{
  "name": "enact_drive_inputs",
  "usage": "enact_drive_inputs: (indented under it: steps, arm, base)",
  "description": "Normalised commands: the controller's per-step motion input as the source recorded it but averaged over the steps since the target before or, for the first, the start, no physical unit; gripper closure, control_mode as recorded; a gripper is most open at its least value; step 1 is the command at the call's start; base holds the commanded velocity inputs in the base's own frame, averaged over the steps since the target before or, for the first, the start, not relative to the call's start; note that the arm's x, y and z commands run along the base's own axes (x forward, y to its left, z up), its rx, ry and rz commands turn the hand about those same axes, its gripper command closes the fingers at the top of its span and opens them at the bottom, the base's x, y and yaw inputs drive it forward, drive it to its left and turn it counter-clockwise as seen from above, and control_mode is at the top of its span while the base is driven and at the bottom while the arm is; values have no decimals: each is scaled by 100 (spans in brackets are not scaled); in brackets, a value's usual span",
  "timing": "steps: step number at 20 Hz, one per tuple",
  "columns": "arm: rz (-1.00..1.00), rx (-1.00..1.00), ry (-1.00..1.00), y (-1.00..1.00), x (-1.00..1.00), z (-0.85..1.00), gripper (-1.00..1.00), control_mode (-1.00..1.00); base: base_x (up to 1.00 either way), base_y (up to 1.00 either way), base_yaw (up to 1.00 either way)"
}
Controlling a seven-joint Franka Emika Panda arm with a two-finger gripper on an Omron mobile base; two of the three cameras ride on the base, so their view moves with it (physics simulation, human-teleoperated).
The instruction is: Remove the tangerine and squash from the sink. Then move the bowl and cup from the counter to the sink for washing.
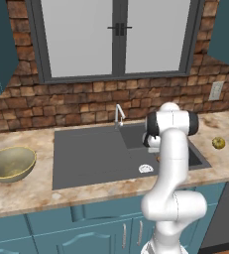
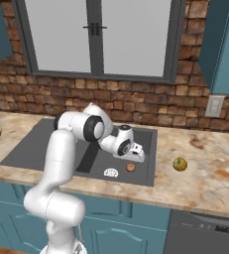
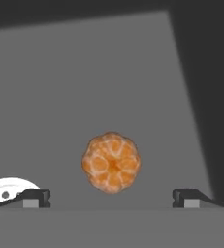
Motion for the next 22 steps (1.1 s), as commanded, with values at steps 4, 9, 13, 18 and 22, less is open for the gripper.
enact_drive_inputs:
  steps: [4,9,13,18,22]
  arm:
    - [0,0,7,-8,22,-19,-100,-100]
    - [0,4,6,-3,11,-15,-100,-100]
    - [-1,5,7,-2,9,-15,-100,-100]
    - [-2,2,5,-4,11,-18,-100,-100]
    - [-2,0,4,-6,7,-17,-100,-100]
  base:
    - [0,0,0]
    - [0,0,0]
    - [0,0,0]
    - [0,0,0]
    - [0,0,0]
